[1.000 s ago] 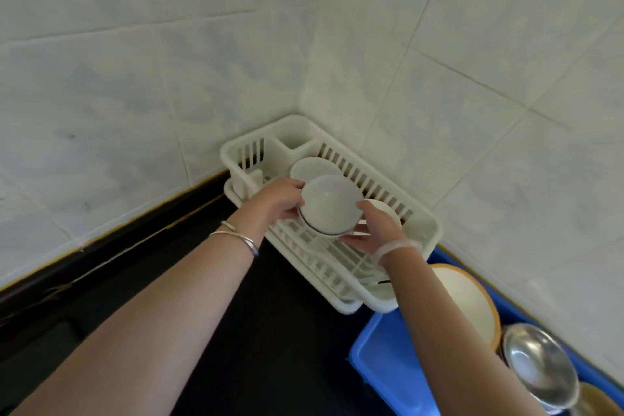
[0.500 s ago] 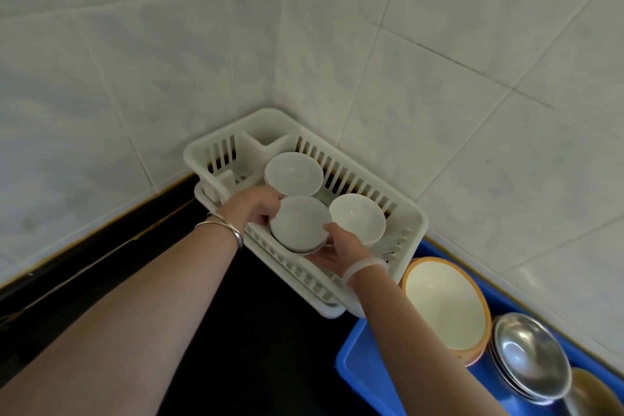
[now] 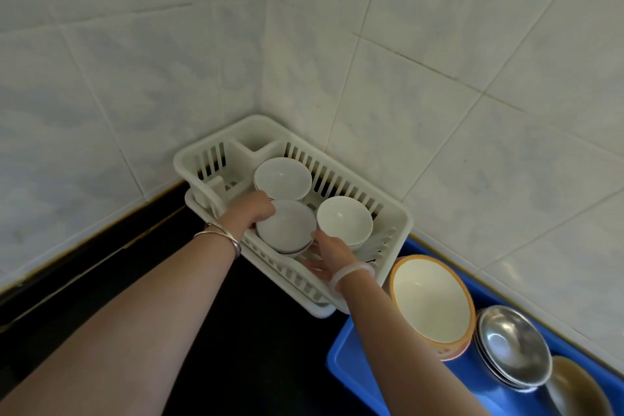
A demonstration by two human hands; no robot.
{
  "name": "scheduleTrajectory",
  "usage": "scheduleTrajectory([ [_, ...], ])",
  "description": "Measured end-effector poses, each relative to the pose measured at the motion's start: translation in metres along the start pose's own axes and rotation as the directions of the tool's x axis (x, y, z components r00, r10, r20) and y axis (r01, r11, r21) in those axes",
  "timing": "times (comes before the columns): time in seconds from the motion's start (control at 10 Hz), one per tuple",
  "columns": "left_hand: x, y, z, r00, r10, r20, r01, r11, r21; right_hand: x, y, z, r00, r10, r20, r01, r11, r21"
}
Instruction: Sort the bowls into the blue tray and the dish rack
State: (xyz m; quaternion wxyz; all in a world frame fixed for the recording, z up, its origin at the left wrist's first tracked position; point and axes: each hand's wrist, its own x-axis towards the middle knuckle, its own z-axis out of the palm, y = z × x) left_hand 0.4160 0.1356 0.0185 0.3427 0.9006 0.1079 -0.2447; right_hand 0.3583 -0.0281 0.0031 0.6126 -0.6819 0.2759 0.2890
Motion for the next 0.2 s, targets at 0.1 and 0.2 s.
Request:
scheduleTrajectory([
  [0.1,-0.002,0.0,0.003,0.994,0.047,-0.099,-0.039,0.996,0.077,-0.014,-0.002,0.0,0.999,-0.039,0.014,0.038,0.998,0.048],
  [0.2,-0.015,0.002,0.004,0.98,0.034,-0.195,-0.023,0.998,0.06,-0.037,-0.01,-0.016,0.976,-0.217,-0.031,0.219,0.972,0.085],
])
